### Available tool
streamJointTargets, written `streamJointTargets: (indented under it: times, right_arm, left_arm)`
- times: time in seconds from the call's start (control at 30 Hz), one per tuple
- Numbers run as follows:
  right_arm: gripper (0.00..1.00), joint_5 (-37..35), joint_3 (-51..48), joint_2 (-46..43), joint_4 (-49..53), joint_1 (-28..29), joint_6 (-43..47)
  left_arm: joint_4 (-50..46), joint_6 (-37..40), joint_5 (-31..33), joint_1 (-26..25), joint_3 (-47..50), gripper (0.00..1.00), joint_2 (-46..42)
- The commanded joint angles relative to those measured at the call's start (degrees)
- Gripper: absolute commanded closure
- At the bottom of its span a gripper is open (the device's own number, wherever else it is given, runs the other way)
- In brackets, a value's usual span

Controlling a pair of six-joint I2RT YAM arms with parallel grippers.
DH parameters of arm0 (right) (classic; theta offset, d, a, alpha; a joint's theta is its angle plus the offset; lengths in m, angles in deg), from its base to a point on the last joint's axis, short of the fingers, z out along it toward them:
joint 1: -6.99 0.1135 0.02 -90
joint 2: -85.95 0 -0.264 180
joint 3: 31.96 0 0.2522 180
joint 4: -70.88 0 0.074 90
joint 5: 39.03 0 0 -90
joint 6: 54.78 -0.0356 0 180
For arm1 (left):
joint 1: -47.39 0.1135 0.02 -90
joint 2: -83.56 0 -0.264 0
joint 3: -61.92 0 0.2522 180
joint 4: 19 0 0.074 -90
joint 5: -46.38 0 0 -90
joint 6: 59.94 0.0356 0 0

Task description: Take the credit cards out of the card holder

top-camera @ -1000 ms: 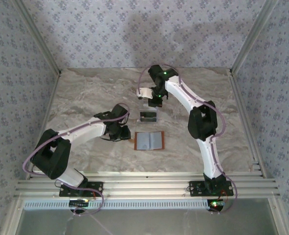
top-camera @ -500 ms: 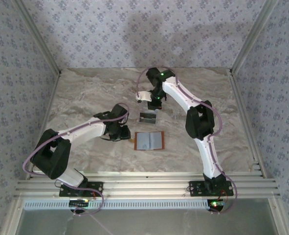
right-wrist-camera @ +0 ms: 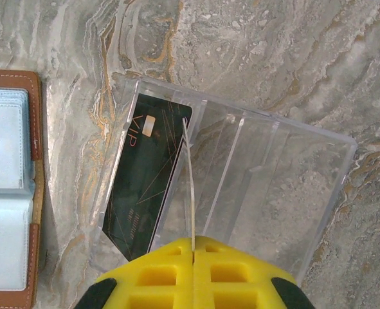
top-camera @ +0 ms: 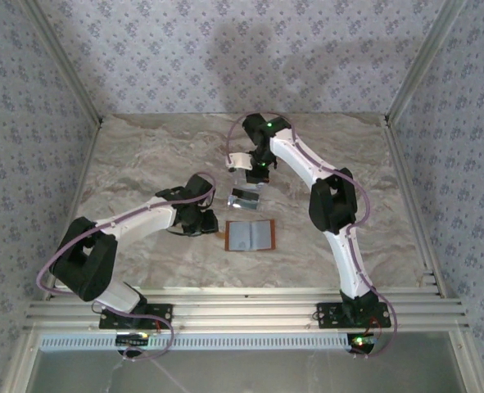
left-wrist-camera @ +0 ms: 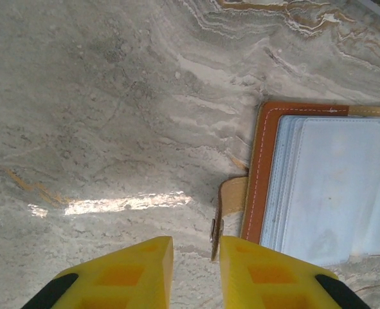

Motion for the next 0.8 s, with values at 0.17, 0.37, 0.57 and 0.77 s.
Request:
streamJointTargets:
  times: [0.17, 0.37, 0.57, 0.77]
  right_arm:
    - [1.0, -4.5, 2.3, 0.3, 0.9, -2.0, -3.2]
    - [1.0, -4.3, 3.8, 0.8, 1.2, -2.7, -4.7]
    - [1.0, -2.8, 5.6, 0.2, 1.4, -2.9, -12.3]
    - [1.0, -3.8, 6.0, 0.9, 0.8, -2.4, -19.6]
  left_arm:
    - [-1.1, 0.3, -0.1, 0.4, -0.4, 0.73, -0.7]
    - [-1.3, 0.6, -0.1, 0.5, -0.8, 0.73, -0.4]
    - [-0.9, 0.2, -0.4, 0.4, -0.7, 0.73, -0.3]
    - [-0.9, 0.5, -0.5, 0.4, -0.9, 0.73, -0.2]
